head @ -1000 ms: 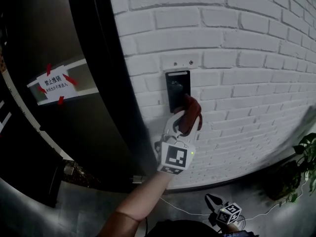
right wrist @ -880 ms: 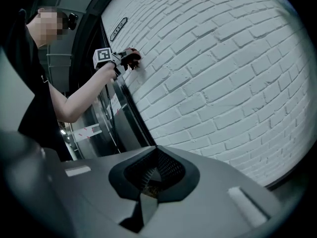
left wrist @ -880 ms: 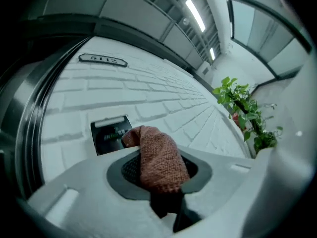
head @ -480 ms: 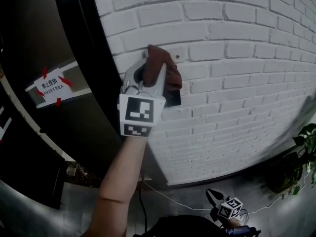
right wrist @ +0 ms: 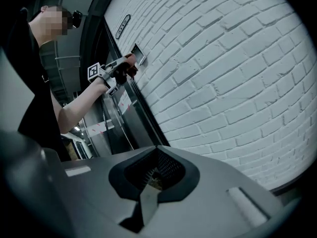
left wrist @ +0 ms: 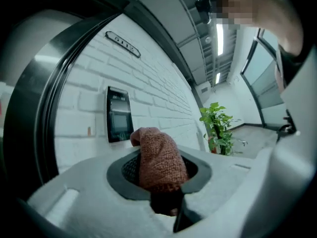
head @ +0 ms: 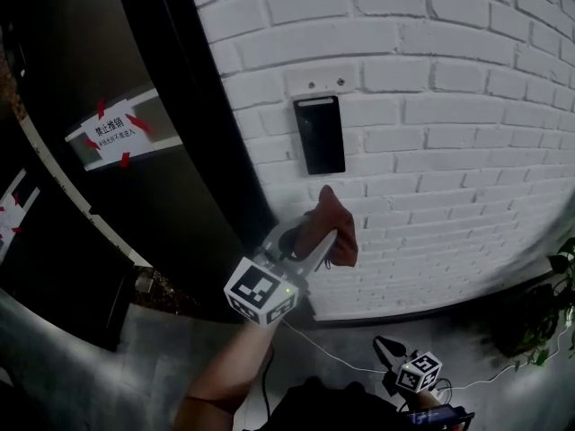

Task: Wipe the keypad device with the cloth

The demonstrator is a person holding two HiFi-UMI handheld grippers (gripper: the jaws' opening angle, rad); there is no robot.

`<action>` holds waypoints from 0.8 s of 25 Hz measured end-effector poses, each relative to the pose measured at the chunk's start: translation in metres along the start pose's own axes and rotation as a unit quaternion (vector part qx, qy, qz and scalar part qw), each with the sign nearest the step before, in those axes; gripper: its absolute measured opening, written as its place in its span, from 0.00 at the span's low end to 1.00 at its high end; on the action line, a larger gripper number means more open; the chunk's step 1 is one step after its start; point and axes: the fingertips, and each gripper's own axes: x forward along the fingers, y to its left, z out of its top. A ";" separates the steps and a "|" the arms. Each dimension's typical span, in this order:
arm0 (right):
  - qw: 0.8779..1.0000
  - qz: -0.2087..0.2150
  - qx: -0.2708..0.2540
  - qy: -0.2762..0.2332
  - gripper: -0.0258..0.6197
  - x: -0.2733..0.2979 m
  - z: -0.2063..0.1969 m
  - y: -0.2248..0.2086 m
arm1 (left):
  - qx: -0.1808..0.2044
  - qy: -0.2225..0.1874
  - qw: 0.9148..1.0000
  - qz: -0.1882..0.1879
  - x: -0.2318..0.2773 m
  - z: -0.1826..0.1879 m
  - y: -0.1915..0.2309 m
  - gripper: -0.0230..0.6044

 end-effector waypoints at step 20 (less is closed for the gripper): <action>0.997 0.034 -0.062 0.019 0.04 0.001 -0.053 0.083 | -0.258 0.100 0.959 -0.061 -0.190 -0.227 -0.158 0.20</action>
